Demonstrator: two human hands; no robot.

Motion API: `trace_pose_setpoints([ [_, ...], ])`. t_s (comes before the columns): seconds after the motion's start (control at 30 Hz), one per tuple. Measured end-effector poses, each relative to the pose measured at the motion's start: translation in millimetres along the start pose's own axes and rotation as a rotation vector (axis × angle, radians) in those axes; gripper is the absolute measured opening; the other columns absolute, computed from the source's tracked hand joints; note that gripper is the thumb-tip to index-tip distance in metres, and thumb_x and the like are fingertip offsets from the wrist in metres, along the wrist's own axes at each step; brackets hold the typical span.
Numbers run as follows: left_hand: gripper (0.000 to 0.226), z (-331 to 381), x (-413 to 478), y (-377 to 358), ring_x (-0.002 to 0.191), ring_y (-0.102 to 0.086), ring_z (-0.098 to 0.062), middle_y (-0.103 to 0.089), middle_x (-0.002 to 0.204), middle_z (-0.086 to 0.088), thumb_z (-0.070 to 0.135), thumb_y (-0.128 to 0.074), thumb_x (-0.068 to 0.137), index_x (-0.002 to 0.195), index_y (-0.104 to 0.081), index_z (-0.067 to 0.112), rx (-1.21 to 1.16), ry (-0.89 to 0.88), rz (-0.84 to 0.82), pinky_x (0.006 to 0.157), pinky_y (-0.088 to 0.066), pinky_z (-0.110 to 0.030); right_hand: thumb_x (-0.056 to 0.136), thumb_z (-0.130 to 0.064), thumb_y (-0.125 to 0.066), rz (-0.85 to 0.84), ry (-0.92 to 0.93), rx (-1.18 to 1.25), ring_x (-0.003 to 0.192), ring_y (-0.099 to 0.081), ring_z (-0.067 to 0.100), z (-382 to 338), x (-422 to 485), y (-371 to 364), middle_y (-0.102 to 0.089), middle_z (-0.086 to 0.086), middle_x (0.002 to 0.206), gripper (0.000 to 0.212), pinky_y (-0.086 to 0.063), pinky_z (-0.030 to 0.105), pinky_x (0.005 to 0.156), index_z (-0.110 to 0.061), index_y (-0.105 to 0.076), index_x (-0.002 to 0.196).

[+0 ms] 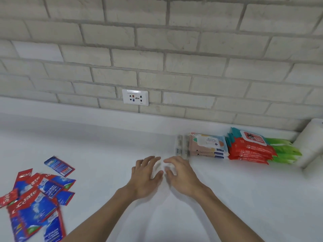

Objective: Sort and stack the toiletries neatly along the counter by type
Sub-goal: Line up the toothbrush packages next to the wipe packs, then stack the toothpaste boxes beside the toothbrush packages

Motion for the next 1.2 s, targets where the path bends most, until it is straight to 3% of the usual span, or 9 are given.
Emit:
trace_pose_setpoints([
  [0.1,0.050,-17.4,-18.9,15.0,0.135,-0.024,-0.017,-0.031,0.148,0.018,0.049,-0.043,0.094,0.142,-0.034,0.037,-0.006,0.000,0.045,0.108,-0.026,-0.037,0.096,-0.029,-0.054,-0.035,0.022,0.056,0.122,-0.045,0.010,-20.9,-4.0,-13.1,-0.053,-0.012,0.127,0.028,-0.035,0.025,0.106,-0.031,-0.058,0.123],
  [0.23,0.057,-47.8,-39.8,31.9,0.129,-0.037,-0.013,-0.043,0.136,0.024,0.064,-0.028,0.081,0.130,-0.045,0.041,0.009,-0.011,0.081,0.105,-0.033,-0.040,0.095,-0.034,-0.052,-0.081,0.041,0.093,0.121,-0.047,0.010,-46.4,-8.9,-36.7,-0.055,-0.015,0.125,0.024,-0.038,0.026,0.103,-0.037,-0.058,0.118],
  [0.4,0.049,-84.7,-60.9,56.5,0.124,-0.043,-0.013,-0.049,0.129,0.023,0.064,-0.029,0.084,0.123,-0.049,0.042,0.019,-0.001,0.097,0.101,-0.037,-0.042,0.095,-0.034,-0.052,-0.133,0.055,0.102,0.120,-0.049,0.010,-84.6,-11.7,-59.6,-0.057,-0.012,0.124,0.025,-0.040,0.028,0.103,-0.034,-0.061,0.118],
  [0.7,0.040,-137.6,-87.9,109.9,0.121,-0.043,-0.015,-0.053,0.130,0.015,0.054,-0.045,0.087,0.122,-0.054,0.038,0.014,0.037,0.122,0.100,-0.039,-0.042,0.096,-0.030,-0.051,-0.203,0.056,0.120,0.118,-0.052,0.008,-145.9,-4.3,-99.9,-0.057,-0.010,0.127,0.028,-0.040,0.021,0.100,-0.029,-0.061,0.122],
  [0.77,0.046,-151.8,-91.4,119.0,0.119,-0.047,-0.015,-0.056,0.127,0.015,0.058,-0.039,0.083,0.121,-0.056,0.038,0.034,0.022,0.137,0.099,-0.039,-0.038,0.096,-0.030,-0.051,-0.215,0.057,0.115,0.118,-0.052,0.009,-158.3,-0.6,-111.0,-0.057,-0.009,0.127,0.028,-0.040,0.022,0.100,-0.029,-0.061,0.123],
  [0.93,0.034,-183.0,-95.5,138.6,0.124,-0.040,-0.015,-0.051,0.132,0.014,0.041,-0.054,0.092,0.126,-0.053,0.035,0.094,0.028,0.141,0.103,-0.037,-0.037,0.097,-0.034,-0.051,-0.234,0.053,0.100,0.121,-0.050,0.010,-184.0,11.8,-139.8,-0.055,-0.008,0.129,0.028,-0.041,0.025,0.103,-0.030,-0.059,0.124],
  [1.2,0.037,-228.6,-94.1,159.2,0.126,-0.036,-0.010,-0.048,0.135,0.017,0.044,-0.054,0.091,0.127,-0.049,0.038,0.223,0.021,0.089,0.105,-0.038,-0.034,0.098,-0.032,-0.051,-0.246,0.071,0.054,0.124,-0.048,0.014,-217.8,34.8,-176.0,-0.052,-0.003,0.133,0.031,-0.045,0.029,0.101,-0.025,-0.057,0.128],
])
Point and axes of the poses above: each hand's wrist, its own x-axis towards the middle knuckle, its own y-axis out of the back of the hand, z = x × y, the point moved 5 cm from there along x, towards the middle knuckle
